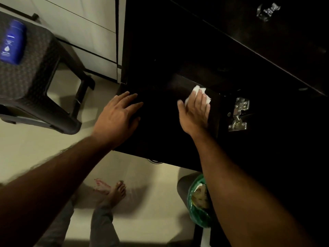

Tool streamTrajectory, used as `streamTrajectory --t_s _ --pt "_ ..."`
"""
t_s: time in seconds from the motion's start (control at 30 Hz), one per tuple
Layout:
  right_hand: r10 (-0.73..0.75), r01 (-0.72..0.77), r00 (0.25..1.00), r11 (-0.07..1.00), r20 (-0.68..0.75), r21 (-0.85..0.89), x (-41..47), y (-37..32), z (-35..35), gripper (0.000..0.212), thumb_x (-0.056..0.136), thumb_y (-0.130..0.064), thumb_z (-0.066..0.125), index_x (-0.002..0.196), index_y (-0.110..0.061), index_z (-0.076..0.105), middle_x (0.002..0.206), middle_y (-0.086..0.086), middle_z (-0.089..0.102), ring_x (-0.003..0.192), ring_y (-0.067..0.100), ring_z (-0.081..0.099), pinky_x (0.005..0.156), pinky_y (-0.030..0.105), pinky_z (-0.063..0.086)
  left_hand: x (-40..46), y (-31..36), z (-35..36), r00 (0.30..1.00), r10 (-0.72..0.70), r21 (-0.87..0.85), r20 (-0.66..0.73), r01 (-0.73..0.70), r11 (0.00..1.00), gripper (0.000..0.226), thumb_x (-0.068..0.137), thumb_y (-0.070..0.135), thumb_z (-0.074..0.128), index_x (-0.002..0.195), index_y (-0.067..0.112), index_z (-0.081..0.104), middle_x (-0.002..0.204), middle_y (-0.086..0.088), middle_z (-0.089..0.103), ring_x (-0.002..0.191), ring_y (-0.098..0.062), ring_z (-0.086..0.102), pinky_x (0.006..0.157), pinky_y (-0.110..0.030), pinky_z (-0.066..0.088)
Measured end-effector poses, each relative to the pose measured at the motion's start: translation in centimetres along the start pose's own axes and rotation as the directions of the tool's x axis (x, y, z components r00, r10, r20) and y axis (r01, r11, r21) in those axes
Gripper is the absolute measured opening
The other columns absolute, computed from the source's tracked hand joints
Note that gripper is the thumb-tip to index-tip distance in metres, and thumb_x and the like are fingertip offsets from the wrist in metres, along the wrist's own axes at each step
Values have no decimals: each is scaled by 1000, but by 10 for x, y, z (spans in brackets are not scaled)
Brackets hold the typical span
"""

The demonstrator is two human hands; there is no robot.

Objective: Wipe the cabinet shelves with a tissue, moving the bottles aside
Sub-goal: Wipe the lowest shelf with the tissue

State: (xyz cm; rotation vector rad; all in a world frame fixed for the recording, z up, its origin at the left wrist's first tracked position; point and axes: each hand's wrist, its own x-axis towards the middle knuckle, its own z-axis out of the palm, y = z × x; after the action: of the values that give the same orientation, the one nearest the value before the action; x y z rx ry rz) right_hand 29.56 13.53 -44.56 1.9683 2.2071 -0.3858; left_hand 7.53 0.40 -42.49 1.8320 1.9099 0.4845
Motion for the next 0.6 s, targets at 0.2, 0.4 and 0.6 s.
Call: streamTrajectory --t_s 0.2,0.4,0.6 --pt "-251 251 968 967 17 -40 -7 -33 2 75 98 -57 18 155 -15 -7 164 4 -14 149 17 -18 120 42 -13 4 1 5 999 18 -5 -35 -18 1000 51 90 25 59 139 12 50 148 -16 43 142 -33 30 116 -51 25" --pt "-53 53 998 998 20 17 -6 31 -13 71 100 -54 21 156 -19 -5 164 1 -11 150 13 -14 121 46 -9 5 0 4 998 32 -2 -61 -32 999 51 90 23 62 138 12 51 146 -16 44 141 -33 32 115 -50 25" --pt "357 -350 934 912 8 216 39 -38 -12 87 98 -62 25 154 -3 -6 162 18 -12 150 28 -15 120 46 -10 4 -3 4 997 25 -13 -67 -26 1000 51 88 24 60 137 12 52 145 -17 45 140 -34 33 112 -55 30"
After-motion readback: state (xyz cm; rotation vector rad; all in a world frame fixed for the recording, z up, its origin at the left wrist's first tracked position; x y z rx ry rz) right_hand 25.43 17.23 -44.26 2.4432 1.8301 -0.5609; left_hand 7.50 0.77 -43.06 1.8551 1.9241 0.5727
